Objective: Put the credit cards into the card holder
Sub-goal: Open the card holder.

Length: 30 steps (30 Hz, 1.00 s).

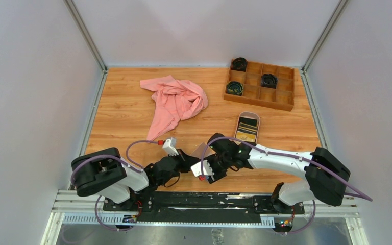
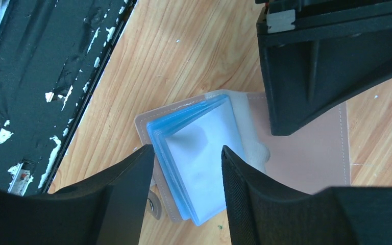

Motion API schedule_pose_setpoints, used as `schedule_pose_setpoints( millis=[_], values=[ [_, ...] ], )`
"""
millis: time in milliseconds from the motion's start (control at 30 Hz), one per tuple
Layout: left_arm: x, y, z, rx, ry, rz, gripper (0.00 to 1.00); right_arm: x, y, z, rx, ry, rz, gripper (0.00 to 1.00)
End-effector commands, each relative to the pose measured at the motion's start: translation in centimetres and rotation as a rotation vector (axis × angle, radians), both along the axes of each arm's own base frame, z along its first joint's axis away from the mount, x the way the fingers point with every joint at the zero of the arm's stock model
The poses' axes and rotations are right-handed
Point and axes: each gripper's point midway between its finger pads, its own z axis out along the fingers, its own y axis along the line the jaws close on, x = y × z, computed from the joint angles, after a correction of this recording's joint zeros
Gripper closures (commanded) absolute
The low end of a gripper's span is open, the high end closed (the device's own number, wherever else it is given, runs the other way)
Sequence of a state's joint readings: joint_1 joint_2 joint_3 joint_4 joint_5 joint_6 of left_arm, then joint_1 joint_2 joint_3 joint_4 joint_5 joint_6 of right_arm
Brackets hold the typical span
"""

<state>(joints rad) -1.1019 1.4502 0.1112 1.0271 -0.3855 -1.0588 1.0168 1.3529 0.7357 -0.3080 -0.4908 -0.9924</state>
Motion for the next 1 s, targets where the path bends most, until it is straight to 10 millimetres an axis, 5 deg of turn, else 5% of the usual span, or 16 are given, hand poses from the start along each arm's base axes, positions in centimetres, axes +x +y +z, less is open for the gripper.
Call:
schedule_pose_setpoints(
  millis=[0, 800, 967],
  values=[
    [-0.1, 0.0, -0.1, -0.021, -0.001, 0.001, 1.0, -0.2, 0.1, -0.1, -0.025, -0.023, 0.009, 0.44],
    [-0.4, -0.2, -1.0, -0.014, 0.011, -0.016, 1.0, 4.3, 0.0, 1.4, -0.019, -0.195, -0.159, 0.5],
    [-0.4, -0.1, -1.2, -0.008, 0.01, -0.017, 1.0, 3.5, -0.7, 1.7, -0.026, -0.143, -0.12, 0.48]
  ],
)
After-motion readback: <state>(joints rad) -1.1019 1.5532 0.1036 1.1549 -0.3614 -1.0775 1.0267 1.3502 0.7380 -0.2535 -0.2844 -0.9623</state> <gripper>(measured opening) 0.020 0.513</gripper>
